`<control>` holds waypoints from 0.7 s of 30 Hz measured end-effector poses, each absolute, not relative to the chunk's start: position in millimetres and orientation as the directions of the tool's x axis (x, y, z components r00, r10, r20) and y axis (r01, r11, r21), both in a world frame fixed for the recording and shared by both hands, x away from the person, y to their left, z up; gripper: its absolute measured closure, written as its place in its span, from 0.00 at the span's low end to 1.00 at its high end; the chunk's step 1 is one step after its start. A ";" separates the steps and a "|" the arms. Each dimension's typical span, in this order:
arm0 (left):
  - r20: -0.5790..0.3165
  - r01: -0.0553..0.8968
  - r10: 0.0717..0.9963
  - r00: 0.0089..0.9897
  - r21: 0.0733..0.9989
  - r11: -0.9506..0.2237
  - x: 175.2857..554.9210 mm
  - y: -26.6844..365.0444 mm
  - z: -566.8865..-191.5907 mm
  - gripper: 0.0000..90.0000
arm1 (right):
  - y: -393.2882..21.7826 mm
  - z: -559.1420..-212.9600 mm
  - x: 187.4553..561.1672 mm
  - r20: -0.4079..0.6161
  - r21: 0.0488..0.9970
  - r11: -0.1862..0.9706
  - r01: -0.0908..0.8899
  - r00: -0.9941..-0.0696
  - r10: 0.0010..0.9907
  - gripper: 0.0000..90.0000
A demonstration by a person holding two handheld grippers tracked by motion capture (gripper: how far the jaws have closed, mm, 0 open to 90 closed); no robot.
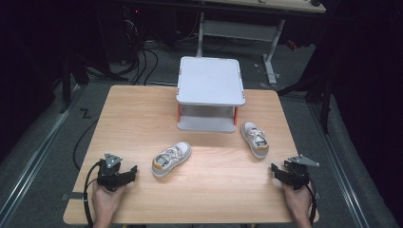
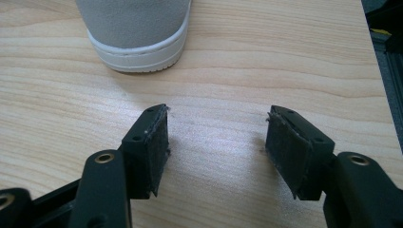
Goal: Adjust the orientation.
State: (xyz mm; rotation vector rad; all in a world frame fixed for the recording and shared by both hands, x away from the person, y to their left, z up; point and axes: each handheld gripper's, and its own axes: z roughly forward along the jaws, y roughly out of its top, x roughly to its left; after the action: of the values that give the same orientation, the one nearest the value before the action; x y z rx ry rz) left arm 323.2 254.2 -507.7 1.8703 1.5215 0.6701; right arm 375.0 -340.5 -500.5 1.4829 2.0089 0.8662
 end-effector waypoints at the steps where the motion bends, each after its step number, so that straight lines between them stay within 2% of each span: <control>1: -0.002 0.659 0.979 0.205 0.739 -0.137 323.2 254.2 -507.7 0.26 | -340.5 -500.5 375.0 -0.018 0.736 0.207 0.644 -0.287 0.958 0.44; 21: -0.001 0.658 0.975 0.224 0.737 -0.151 322.9 253.9 -507.4 0.26 | -340.6 -500.6 375.3 -0.019 0.736 0.211 0.643 -0.292 0.956 0.43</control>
State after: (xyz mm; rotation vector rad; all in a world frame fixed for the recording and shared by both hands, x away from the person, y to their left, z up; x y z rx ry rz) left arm 322.9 253.9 -507.4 1.8858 1.5024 0.6603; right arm 375.3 -340.6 -500.6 1.4773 2.0141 0.8672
